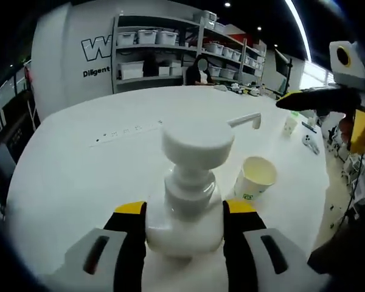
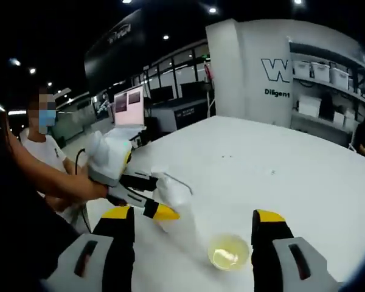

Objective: Hold the bottle steady, press the pump all the way down and release, and repeat the specified number of times to dispense into the cup

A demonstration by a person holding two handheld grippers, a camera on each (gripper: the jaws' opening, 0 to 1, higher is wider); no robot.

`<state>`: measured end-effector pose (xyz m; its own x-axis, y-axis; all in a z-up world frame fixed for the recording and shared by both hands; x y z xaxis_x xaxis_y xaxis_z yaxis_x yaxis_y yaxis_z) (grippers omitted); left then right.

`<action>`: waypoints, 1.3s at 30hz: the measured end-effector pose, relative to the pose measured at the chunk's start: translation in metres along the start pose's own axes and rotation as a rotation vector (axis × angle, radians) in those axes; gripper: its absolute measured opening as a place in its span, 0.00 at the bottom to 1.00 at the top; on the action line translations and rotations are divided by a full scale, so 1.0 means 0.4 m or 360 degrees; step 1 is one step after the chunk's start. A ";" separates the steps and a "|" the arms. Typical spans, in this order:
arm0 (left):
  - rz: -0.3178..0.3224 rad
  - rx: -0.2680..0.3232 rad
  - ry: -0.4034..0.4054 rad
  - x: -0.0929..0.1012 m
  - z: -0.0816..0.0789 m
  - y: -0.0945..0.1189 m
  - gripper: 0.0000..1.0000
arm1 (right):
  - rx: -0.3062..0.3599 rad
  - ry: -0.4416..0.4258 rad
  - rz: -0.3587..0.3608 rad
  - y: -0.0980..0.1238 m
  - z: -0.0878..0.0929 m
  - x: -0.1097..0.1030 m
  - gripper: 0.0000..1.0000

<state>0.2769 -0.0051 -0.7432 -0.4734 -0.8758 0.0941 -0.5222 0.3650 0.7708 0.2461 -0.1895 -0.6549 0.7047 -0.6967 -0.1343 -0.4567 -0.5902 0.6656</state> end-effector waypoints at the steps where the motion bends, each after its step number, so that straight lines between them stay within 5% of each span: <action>1: -0.0011 -0.0001 0.0010 -0.006 0.003 0.002 0.47 | 0.0004 0.0001 0.0021 0.006 0.005 0.004 0.74; 14: -0.0169 0.0005 0.0164 -0.091 0.049 0.050 0.47 | -0.0067 -0.0030 0.0112 0.026 0.091 0.034 0.80; 28: -0.0316 -0.0013 0.0292 -0.172 0.095 0.100 0.47 | -0.0054 -0.0082 0.0140 0.024 0.113 0.054 0.82; 39: -0.0275 0.0066 0.0250 -0.167 0.142 0.130 0.44 | -0.0098 -0.0074 0.0147 0.018 0.132 0.060 0.81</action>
<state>0.2409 0.0903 -0.7453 -0.2602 -0.9635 0.0624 -0.6162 0.2155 0.7575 0.2308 -0.2321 -0.6921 0.6346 -0.7659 -0.1032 -0.4832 -0.4975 0.7205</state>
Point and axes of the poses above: the point that each gripper's makers call its tool centre point, and the gripper's own axes: y roughly backward along the fingers, x roughly to its right, z roughly out of its underside, the point moved 6 cm from there along y, roughly backward along the fingers, and after that the axes turned 14 degrees about -x, right-handed, at the moved point
